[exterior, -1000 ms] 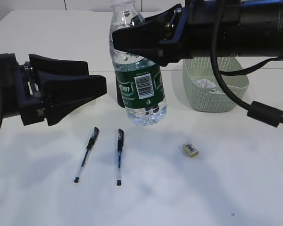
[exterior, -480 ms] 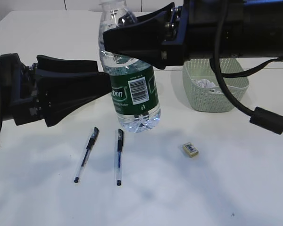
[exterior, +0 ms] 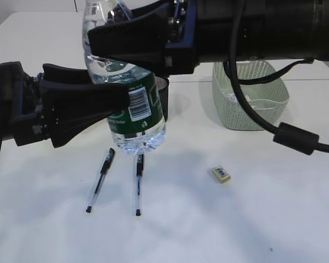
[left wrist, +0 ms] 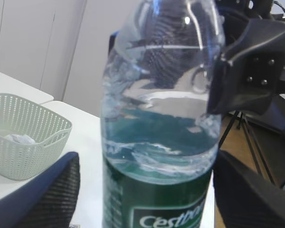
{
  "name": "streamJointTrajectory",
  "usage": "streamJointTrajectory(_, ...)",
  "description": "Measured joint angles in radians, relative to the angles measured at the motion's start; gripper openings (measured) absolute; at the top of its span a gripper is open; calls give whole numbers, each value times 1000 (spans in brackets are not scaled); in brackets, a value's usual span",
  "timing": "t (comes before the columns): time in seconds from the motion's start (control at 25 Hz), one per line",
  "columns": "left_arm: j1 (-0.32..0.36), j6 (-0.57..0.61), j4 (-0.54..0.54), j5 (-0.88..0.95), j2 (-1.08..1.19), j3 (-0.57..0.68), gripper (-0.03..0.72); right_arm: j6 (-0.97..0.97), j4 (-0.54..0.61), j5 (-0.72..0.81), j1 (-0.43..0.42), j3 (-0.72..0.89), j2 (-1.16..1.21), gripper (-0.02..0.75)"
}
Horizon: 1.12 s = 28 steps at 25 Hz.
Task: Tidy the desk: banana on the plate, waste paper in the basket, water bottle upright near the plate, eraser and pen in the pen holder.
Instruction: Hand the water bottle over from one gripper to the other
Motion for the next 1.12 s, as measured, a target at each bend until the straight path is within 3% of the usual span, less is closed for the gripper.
streamJointTrajectory(0.48,0,0,8,-5,0,0,604,-4,0,19,49,-36,55,374)
streamJointTrajectory(0.92,-2,-1,9,-10,0,0,433,-6,0,19,49,-36,55,371)
streamJointTrajectory(1.12,-2,-2,9,8,0,0,408,-8,-2,17,49,-36,55,382)
